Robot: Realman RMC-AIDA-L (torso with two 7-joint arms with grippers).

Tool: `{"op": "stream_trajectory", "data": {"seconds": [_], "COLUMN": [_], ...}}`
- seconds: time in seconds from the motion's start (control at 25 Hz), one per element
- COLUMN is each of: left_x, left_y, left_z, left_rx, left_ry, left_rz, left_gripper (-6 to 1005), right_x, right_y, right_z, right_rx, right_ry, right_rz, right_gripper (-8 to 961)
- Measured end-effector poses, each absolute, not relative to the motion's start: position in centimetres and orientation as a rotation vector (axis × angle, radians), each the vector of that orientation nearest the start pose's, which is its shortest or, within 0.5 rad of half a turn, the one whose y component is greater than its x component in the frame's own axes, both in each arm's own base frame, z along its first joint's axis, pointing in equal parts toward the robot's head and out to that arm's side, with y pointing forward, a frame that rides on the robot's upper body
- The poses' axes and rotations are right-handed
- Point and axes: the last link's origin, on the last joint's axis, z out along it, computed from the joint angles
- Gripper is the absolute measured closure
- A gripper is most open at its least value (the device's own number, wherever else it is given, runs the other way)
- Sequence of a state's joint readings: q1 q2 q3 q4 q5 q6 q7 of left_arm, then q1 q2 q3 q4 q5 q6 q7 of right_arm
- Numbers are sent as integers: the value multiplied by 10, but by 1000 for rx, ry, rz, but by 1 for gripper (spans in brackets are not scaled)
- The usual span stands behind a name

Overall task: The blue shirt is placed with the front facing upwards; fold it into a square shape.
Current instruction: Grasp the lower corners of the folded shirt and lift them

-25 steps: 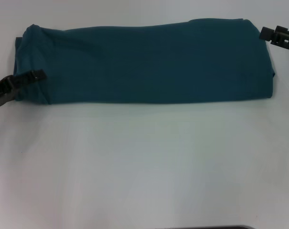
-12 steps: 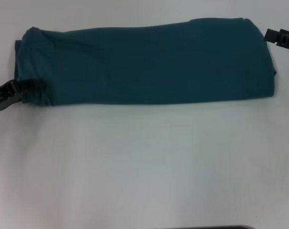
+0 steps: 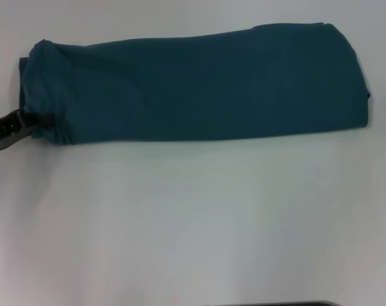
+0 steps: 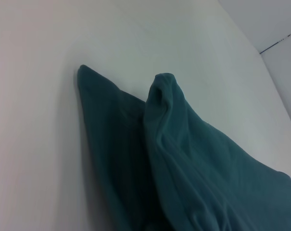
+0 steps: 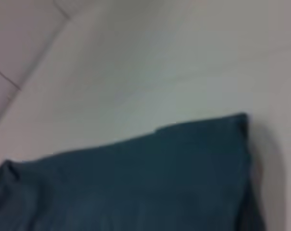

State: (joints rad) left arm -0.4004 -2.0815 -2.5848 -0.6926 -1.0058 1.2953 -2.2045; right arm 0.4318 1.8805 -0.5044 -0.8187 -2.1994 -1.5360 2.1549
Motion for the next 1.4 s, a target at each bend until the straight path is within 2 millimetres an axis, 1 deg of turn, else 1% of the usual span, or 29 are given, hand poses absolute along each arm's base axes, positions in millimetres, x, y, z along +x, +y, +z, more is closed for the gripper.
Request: {"op": "stream_trajectory", "data": {"seconds": [0.08, 0.2, 0.24, 0.4, 0.56, 0.68, 0.88, 1.16, 1.4], "left_x": [-349, -347, -345, -342, -343, -343, -341, -339, -339], "left_y": [314, 315, 315, 316, 315, 314, 315, 316, 315], "left_z": [20, 22, 22, 22, 23, 24, 25, 22, 21], "left_rx": [-1933, -1950, -1957, -1977, -1978, -1986, -1995, -2006, -2003], "left_ry": [-1815, -1808, -1805, -1797, -1799, -1797, -1793, -1793, -1801], "left_rz": [-669, -671, -670, -663, -662, -663, -663, -662, -663], "left_gripper": [892, 957, 978, 978, 978, 979, 979, 979, 978], "right_x": [344, 337, 335, 328, 321, 321, 326, 329, 328], "right_y": [329, 337, 340, 348, 350, 349, 348, 350, 353], "right_z": [136, 141, 140, 128, 112, 104, 97, 95, 85], "right_rx": [-2142, -2176, -2185, -2223, -2254, -2257, -2222, -2199, -2203], "right_ry": [1565, 1586, 1592, 1598, 1609, 1639, 1682, 1667, 1647], "right_rz": [434, 326, 282, 186, 187, 177, 167, 168, 150], "right_gripper": [38, 38, 38, 38, 38, 38, 37, 37, 38]}}
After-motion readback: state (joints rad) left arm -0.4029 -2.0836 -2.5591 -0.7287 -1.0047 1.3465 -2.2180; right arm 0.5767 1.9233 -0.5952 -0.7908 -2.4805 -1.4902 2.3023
